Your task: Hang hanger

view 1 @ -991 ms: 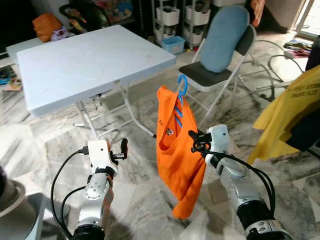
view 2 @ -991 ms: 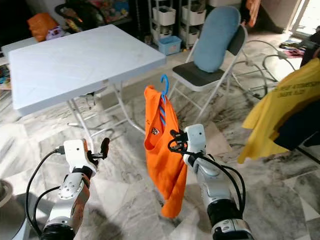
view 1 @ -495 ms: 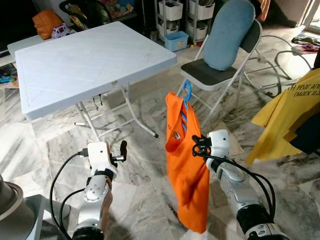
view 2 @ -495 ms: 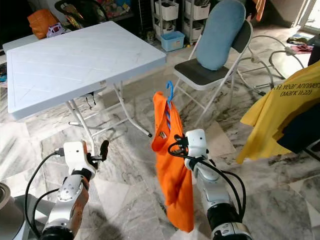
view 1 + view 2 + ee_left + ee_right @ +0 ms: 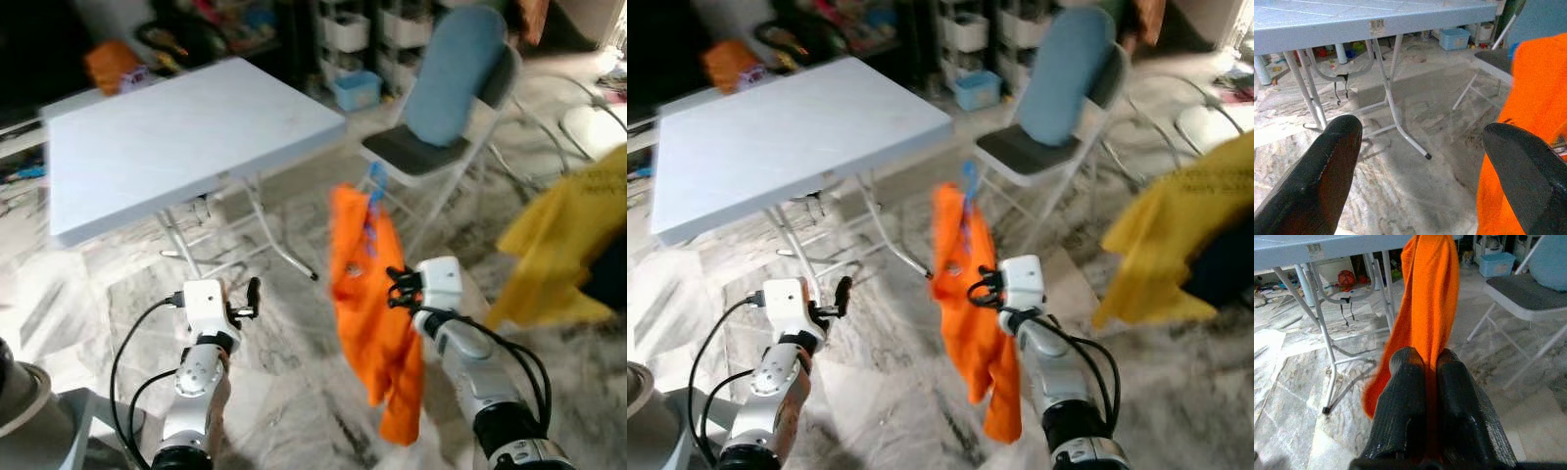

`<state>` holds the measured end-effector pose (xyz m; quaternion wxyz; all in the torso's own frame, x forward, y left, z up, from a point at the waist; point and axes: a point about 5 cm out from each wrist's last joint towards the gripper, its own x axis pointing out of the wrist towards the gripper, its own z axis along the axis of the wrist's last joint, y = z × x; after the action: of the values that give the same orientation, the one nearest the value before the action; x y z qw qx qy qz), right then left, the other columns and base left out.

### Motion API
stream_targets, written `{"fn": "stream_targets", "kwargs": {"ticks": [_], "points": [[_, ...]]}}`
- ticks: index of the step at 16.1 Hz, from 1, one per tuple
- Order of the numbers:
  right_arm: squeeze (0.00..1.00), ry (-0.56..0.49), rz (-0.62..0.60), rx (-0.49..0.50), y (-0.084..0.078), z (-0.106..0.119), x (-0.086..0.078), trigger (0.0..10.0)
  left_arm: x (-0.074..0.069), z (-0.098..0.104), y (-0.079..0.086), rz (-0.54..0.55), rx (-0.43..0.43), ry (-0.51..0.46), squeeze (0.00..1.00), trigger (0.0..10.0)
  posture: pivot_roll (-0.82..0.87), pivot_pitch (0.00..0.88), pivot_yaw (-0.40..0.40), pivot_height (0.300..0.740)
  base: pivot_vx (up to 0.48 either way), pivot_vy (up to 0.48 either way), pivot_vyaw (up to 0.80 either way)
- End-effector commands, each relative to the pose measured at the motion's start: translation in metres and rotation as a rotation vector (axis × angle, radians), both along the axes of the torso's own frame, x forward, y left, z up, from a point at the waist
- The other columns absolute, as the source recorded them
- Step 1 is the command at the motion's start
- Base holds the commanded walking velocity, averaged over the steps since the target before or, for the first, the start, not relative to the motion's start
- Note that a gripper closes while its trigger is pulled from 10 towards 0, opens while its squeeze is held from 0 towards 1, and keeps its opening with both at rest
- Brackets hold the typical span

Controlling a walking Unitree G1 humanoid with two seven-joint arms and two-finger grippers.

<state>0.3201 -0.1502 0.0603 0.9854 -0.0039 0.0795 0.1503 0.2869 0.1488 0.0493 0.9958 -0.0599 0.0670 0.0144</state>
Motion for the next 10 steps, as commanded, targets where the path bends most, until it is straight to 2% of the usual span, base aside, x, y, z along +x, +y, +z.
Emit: {"fn": "stream_targets", "kwargs": {"ticks": [1,5,10], "points": [[0.0,-0.052,0.057,0.025,0.0179,0.0119,0.0059,10.0,-0.0003,0.0005,0.0114,0.036,0.01,0.006,0.0,10.0,-0.06,0.0,0.123,0.74,0.0,0.0,0.0],[0.0,-0.062,0.082,0.025,0.0182,0.0128,0.0047,10.0,-0.0009,0.0003,0.0086,0.025,0.008,0.002,0.0,10.0,-0.06,0.0,0.119,0.74,0.0,0.0,0.0],[0.0,-0.069,0.096,0.031,0.0197,0.0156,0.006,10.0,-0.0007,0.001,0.0122,0.068,-0.008,0.011,0.0,10.0,-0.06,0.0,0.112,0.74,0.0,0.0,0.77]]}}
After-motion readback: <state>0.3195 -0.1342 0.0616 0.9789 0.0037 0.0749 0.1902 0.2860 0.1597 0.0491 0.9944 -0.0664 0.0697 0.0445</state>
